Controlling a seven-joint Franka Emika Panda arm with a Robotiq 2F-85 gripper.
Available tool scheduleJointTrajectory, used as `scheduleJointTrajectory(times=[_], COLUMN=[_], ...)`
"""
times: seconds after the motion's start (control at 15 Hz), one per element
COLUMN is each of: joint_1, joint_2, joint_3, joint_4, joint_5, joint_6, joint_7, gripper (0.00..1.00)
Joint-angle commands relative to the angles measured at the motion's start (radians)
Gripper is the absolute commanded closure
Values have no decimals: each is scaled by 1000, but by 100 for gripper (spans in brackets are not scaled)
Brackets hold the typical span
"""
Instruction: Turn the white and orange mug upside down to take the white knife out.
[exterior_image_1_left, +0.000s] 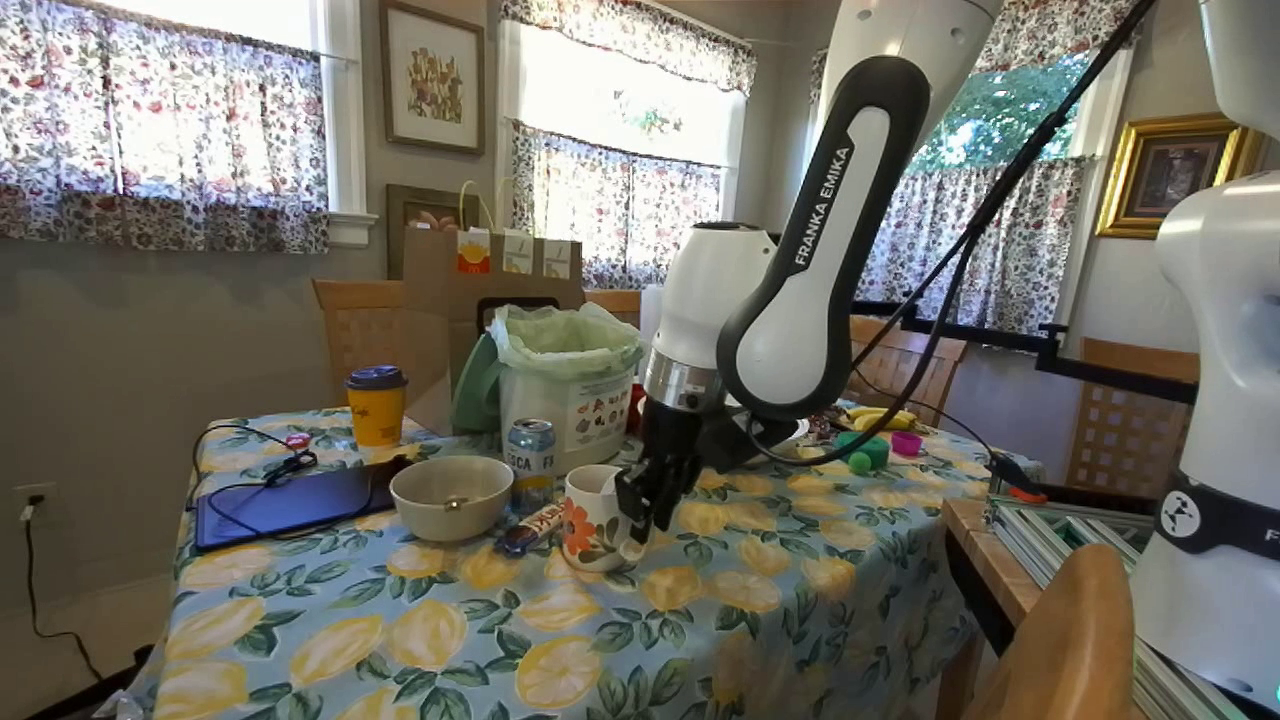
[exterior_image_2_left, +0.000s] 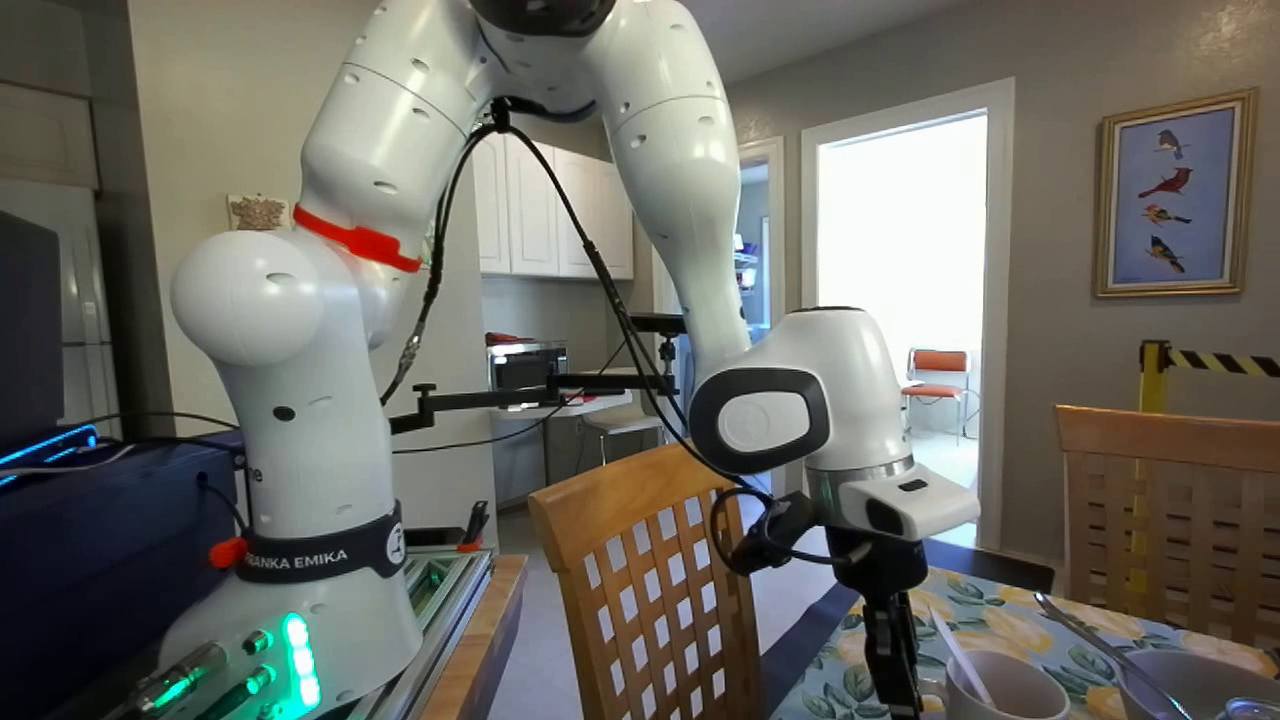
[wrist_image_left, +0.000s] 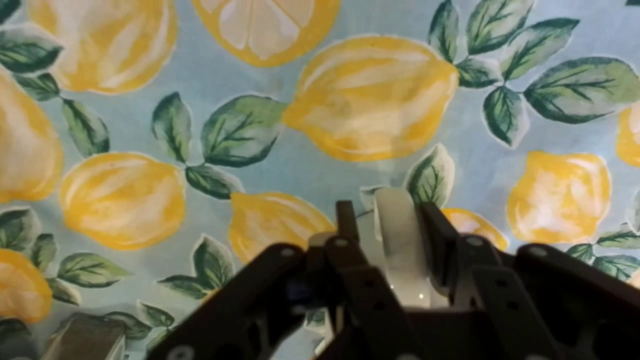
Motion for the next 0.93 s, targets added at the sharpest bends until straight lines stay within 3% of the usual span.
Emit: scheduleJointTrajectory(times=[0.0,0.07,0.33,0.47,0.87], joint_1=[-1,-5,-7,46,479], joint_2=[15,13,11,12,94], joint_3=[9,13,10,-53,-507], joint_4=[24,24,28,25,-2], joint_5=[34,39,47,34,-11], joint_6=[-10,-11,-20,-32,-16], joint_7=[-2,-2,-1,22,204], gripper=[94,99,95,95,95])
